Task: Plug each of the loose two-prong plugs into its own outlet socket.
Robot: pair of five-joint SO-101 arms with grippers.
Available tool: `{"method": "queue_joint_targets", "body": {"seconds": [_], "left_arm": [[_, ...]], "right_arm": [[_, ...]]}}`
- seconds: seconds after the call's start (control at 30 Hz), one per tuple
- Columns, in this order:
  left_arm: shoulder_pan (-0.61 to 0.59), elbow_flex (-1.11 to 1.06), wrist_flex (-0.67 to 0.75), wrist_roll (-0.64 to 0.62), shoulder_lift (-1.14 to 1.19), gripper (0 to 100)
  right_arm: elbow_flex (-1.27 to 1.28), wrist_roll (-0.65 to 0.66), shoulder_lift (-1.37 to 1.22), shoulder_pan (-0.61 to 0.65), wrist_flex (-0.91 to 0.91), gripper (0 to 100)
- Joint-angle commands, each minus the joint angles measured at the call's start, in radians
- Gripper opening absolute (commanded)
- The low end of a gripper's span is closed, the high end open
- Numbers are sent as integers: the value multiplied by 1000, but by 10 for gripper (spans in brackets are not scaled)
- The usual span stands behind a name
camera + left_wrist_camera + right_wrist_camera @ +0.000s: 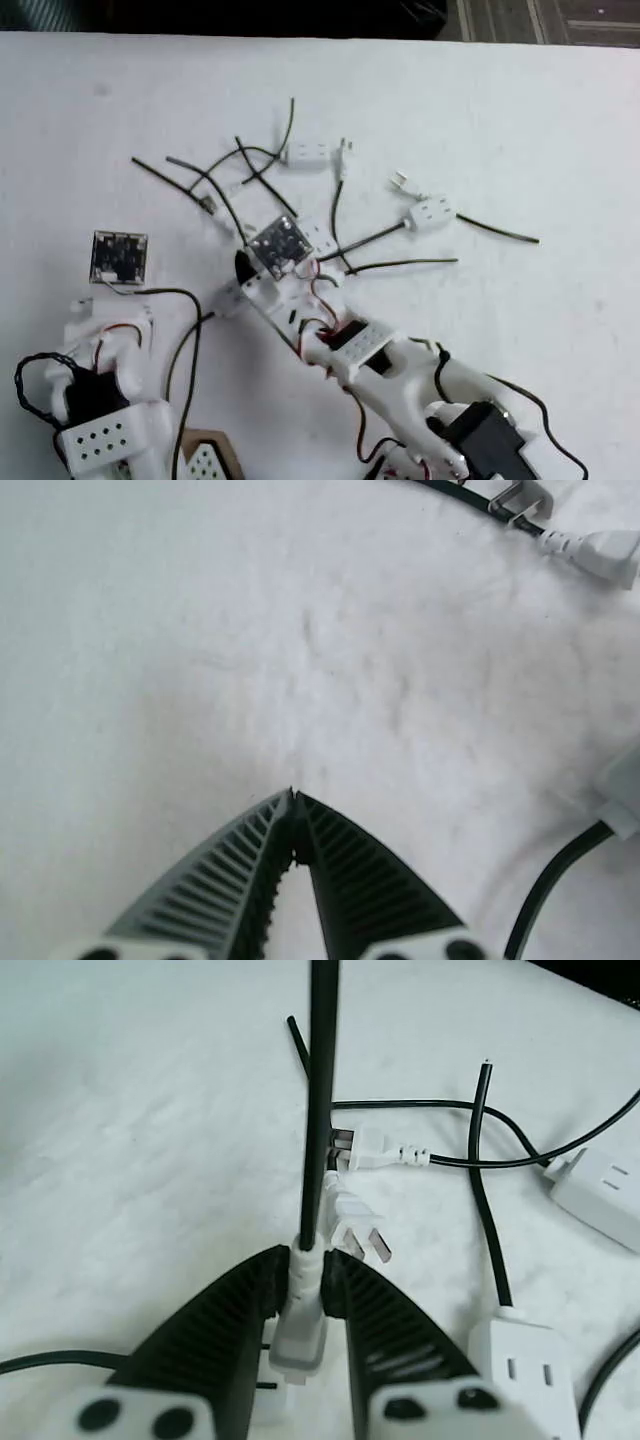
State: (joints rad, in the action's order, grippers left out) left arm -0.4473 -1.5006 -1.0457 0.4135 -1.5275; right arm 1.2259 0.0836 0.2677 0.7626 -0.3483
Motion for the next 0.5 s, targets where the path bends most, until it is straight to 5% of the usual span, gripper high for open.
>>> {"method": "queue_joint_targets", "body": {"seconds": [0.0, 0.47], "left_arm": [[5, 21, 14, -11, -8, 27], [2, 21, 15, -11, -8, 27]], "right_arm": [[-15, -8, 41, 28, 4, 16], [-14, -32, 38, 44, 5, 16]]}}
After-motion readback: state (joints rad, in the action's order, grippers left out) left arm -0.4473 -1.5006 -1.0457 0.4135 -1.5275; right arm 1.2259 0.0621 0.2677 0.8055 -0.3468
